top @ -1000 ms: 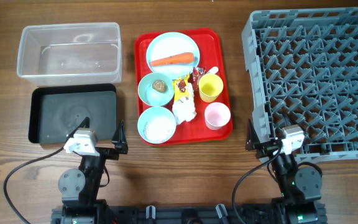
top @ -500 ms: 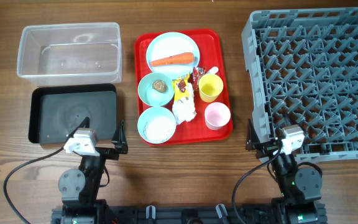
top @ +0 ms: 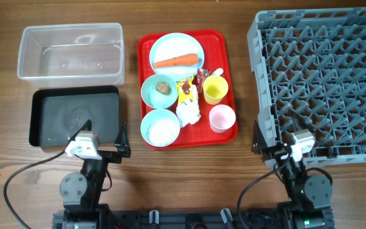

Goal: Sort waste into correct bins and load items into the dishwasher rack

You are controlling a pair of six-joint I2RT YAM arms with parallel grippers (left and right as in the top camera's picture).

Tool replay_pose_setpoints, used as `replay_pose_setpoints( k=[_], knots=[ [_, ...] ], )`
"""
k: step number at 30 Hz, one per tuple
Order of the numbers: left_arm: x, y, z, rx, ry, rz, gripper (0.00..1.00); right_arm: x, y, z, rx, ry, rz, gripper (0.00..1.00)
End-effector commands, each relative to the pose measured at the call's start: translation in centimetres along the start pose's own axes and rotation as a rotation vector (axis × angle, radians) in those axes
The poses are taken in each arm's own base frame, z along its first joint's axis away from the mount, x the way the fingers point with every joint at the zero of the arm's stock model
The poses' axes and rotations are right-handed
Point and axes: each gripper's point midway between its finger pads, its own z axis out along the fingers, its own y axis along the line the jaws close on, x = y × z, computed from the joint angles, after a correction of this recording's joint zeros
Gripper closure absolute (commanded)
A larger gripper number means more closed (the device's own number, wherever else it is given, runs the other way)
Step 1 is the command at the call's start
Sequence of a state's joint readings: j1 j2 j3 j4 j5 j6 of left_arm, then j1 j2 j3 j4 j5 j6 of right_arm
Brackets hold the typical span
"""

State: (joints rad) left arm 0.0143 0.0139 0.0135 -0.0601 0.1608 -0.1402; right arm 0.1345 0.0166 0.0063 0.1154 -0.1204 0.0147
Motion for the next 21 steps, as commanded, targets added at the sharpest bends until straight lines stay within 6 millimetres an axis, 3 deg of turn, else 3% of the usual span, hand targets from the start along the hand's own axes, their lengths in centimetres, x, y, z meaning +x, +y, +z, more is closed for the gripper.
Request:
replay_pose_setpoints(
  k=[1, 11, 21],
  knots=[
    [0.1, 0.3, 0.0, -0.015, -0.003, 0.001, 0.0, -1.2, 0.5, -0.1, -0.03, -0.049, 0.007, 0.0],
    [-0.1, 0.2, 0.0, -0.01, -0.007, -0.03, 0.0, -3.8, 1.0, -0.4, -0.053, -0.129, -0.007, 0.0],
    [-3.6, -0.5, -0.8, -0.006, -0.077, -0.014, 0.0, -5.6, 1.2, -0.1, -0.066, -0.095, -0.003, 0.0]
  ],
)
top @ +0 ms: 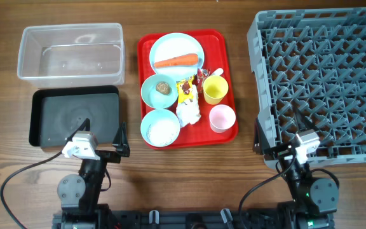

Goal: Sort waste into correct bins and load items into the dishwasher rack

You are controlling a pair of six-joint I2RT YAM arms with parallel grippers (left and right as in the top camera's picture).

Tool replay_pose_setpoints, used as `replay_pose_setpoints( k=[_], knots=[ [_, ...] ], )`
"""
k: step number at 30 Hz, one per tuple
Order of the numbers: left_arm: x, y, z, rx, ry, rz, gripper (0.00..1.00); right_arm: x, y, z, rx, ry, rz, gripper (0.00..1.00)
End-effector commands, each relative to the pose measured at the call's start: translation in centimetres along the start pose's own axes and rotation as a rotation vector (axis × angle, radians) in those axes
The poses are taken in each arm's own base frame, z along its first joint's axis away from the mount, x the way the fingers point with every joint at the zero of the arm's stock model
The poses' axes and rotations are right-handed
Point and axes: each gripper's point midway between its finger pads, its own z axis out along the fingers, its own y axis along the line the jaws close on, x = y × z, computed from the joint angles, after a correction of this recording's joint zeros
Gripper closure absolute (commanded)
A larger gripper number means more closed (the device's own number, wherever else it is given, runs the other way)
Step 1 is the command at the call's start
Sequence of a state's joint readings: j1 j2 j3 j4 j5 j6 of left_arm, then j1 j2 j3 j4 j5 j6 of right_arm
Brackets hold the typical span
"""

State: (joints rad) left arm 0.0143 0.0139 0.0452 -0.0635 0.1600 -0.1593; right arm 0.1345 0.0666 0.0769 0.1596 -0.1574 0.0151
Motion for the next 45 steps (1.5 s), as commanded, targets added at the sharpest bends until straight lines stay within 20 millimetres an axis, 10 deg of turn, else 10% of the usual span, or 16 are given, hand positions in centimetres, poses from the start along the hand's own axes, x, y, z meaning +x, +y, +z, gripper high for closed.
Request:
replay_pose_setpoints(
  k=[1, 13, 32, 45],
  knots=[
    [-2.4, -0.2, -0.5, -0.011, -0.051, 0.002, 0.0, -2.8, 0.5, 0.1, -0.027, -0.031, 0.005, 0.0],
    [-2.3, -0.2, -0.7, -0.031, 0.02, -0.01, 0.0, -6.9, 0.3, 2.1, -0.034, 0.099, -0.077, 0.0],
    [-9.5, -2.6, 3.2, -0.017, 0.309, -0.066, 0.0, -8.9, 1.3, 2.4, -0.096, 0.123, -0.097, 0.0],
    [-7.8, -1.6, 2.7, -0.072, 0.391, -0.077, 0.0, -8.8, 2.5, 4.4, -0.195, 0.383, -0.022, 0.0]
  ],
)
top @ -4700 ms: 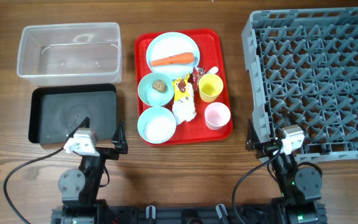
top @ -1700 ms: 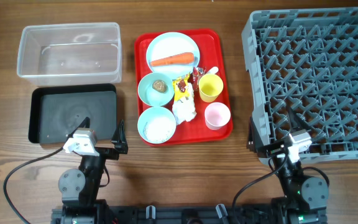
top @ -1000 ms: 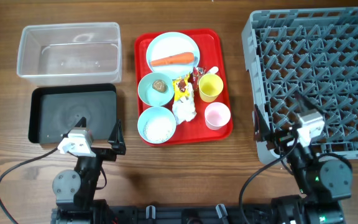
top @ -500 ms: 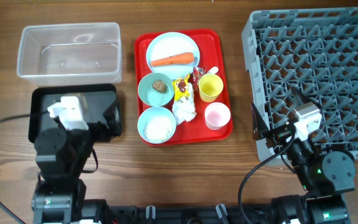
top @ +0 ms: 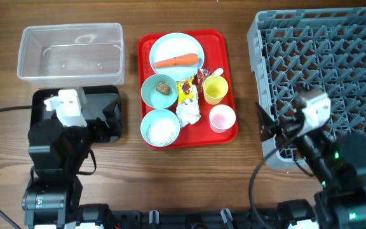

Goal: Sort waste into correct bins and load items into the dishwasher rack

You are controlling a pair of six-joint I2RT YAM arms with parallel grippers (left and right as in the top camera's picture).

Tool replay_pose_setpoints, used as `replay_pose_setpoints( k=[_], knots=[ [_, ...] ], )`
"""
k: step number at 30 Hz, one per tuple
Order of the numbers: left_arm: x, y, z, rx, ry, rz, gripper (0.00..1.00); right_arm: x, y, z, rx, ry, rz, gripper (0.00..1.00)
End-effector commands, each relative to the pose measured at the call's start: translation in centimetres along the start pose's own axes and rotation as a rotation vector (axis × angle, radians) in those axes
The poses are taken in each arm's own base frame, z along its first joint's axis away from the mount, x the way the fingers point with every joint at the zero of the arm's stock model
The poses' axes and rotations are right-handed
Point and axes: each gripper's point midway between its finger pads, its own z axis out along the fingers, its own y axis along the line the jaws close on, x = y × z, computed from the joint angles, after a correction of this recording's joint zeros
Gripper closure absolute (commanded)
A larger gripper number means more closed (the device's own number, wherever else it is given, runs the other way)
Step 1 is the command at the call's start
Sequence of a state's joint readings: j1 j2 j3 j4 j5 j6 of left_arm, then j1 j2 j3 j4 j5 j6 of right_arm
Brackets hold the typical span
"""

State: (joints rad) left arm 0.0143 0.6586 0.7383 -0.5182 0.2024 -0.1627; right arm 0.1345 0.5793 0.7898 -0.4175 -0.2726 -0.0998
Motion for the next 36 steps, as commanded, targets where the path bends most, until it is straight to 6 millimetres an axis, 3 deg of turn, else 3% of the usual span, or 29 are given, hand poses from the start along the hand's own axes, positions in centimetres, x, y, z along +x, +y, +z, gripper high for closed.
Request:
replay_pose_setpoints(
  k=[1, 8, 15, 18, 24, 28, 36],
  knots=[
    [-0.3, 0.4, 0.1, -0.023, 0.004, -0.007, 0.0, -1.3, 1.1, 1.0, -0.092, 0.041, 0.01, 0.0],
    [-1.0, 0.3, 0.7, -0.017, -0.005, -0.118, 0.0, -1.0, 2.4, 3.9, -0.232, 0.143, 0.06, 0.0],
    [-1.1, 0.8, 3.3, -0.086, 0.235, -0.164, 0.0, -0.8, 2.9, 4.3, -0.283, 0.282, 0.116, 0.0],
    [-1.3, 0.0, 4.4, -0.08, 0.305, -0.163, 0.0, -0.1, 3.3, 3.9, -0.317, 0.366, 0.103, 0.0],
    [-0.1, -2.1, 5.4, 0.018, 0.375, -0.169, 0.0, 2.9, 3.5, 4.3, -0.322, 0.509, 0.183, 0.0],
    [0.0, -2.0, 5.5, 0.016, 0.381, -0.171, 0.0, 4.3, 3.4, 5.2, -0.313, 0.579, 0.279, 0.0],
    [4.1, -0.7, 7.3, -0.039, 0.558, -0.208, 0.02, 5.4, 2.9, 6.3, -0.28, 0.625, 0.34, 0.04]
  ],
)
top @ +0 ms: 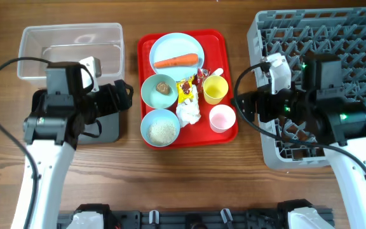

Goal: Sort waste into correct bins and load items into the dishwasher rack

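Note:
A red tray holds a plate with a carrot, a teal bowl with a brown scrap, a bowl of rice, a yellow cup, a pink cup, a yellow wrapper and crumpled white paper. My left gripper hovers just left of the tray, beside the teal bowl, open and empty. My right gripper hangs at the tray's right edge, next to the pink cup, open and empty.
A clear plastic bin stands at the back left. In front of it is a black bin, largely covered by my left arm. The grey dishwasher rack fills the right side, with my right arm over its near-left part.
Both arms have risen and reached inward. The left gripper went from over the black bin to the tray's left edge. The right gripper went from the rack's front left corner to the tray's right edge.
Both arms sat folded low at the table's front edge, left before the black bin, right before the rack. Later they were raised over the black bin and the rack corner. Now both grippers flank the tray. Nothing on the tray has moved.

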You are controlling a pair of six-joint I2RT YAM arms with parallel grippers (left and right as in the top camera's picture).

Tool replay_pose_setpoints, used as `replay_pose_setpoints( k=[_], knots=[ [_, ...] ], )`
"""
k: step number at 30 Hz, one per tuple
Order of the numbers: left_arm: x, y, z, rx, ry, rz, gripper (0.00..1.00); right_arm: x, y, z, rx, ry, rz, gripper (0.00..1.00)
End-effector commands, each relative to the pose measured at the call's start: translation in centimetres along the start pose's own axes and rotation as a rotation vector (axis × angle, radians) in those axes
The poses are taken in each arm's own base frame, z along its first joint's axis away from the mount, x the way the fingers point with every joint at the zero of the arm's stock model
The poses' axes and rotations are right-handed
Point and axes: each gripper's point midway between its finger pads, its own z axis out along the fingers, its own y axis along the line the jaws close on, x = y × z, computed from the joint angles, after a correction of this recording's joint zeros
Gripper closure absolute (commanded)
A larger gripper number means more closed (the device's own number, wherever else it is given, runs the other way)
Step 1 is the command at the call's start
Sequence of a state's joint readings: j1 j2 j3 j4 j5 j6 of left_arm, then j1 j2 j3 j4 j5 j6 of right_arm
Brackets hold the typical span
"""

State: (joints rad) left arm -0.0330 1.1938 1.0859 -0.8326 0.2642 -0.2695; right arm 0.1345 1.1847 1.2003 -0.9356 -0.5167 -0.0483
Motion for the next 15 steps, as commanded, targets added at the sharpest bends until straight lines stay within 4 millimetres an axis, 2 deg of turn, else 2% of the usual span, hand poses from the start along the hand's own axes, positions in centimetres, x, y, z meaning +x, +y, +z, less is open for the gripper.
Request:
replay_pose_setpoints(
  k=[1, 8, 12, 15],
  knots=[
    [0.7, -0.1, 1.8, 0.001, 0.08, -0.011, 0.03, -0.6, 0.1, -0.3, 0.003, -0.017, 0.014, 0.04],
    [3.8, -0.9, 6.5, -0.076, 0.225, 0.088, 0.04, -0.4, -0.3, -0.3, 0.032, -0.007, 0.019, 0.01],
    [5.7, -1.4, 9.0, -0.09, 0.306, 0.125, 0.09, -0.2, -1.0, -0.4, 0.072, -0.001, 0.022, 0.01],
    [7.0, -0.9, 10.6, -0.118, 0.368, 0.128, 0.13, -0.2, -1.2, -0.4, 0.083, -0.001, 0.022, 0.01]
  ],
)
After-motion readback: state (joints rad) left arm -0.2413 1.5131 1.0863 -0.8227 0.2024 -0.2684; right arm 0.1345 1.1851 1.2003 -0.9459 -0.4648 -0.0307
